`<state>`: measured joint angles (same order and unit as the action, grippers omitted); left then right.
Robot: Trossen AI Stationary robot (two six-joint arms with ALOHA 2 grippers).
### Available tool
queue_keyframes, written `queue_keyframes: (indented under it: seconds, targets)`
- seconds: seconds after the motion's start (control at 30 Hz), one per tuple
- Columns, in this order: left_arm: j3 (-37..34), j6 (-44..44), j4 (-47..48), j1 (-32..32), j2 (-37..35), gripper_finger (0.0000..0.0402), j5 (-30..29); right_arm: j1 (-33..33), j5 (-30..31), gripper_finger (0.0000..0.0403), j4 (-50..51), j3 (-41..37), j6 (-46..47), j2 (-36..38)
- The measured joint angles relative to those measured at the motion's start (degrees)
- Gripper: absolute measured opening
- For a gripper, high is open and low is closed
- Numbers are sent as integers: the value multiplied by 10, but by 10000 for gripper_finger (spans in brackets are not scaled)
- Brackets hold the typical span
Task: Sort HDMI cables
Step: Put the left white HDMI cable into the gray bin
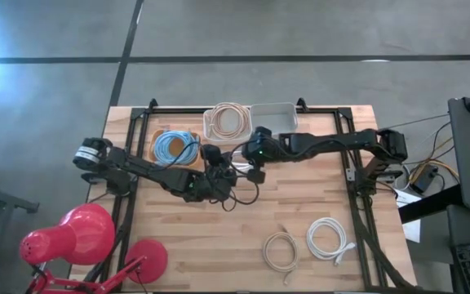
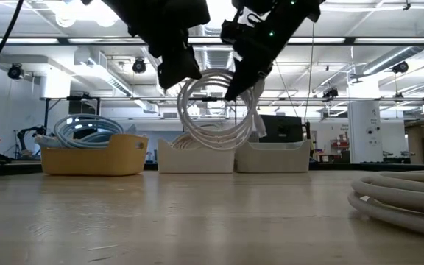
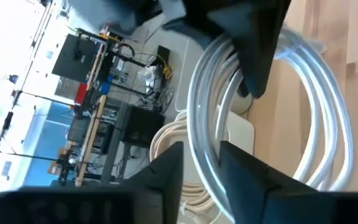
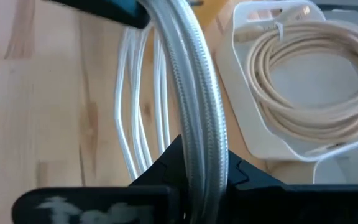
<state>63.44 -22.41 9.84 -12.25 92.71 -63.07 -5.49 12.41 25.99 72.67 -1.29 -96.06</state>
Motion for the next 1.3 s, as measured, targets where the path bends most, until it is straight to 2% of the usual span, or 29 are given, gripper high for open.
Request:
queue_keyframes:
  seconds: [0.1, 0.27, 0.47, 0.53, 0.7, 0.83, 1.13, 1.3]
  targets:
    - [0, 31, -1, 0, 0, 148, 0, -4, 14, 29, 27, 0, -7, 19]
    - [0, 53, 2, 1, 0, 174, 0, -30, 117, 29, 55, -1, -27, 82]
    - [0, 60, 2, 1, 0, 177, 0, -117, 113, 29, 52, -23, -79, 156]
    - [0, 60, 2, 1, 0, 177, 1, -157, 99, 29, 52, -35, -126, 168]
    - [0, 60, 2, 1, 0, 177, 2, -262, -31, 29, 3, -75, -171, 167]
    - [0, 70, 1, 2, 0, 177, 2, -316, -48, 29, -26, -106, -186, 138]
    - [0, 95, 1, 2, 0, 177, 6, -343, -59, 29, -42, -122, -214, 47]
    - [0, 107, 0, 2, 0, 177, 6, -343, -86, 29, -47, -96, -218, 5]
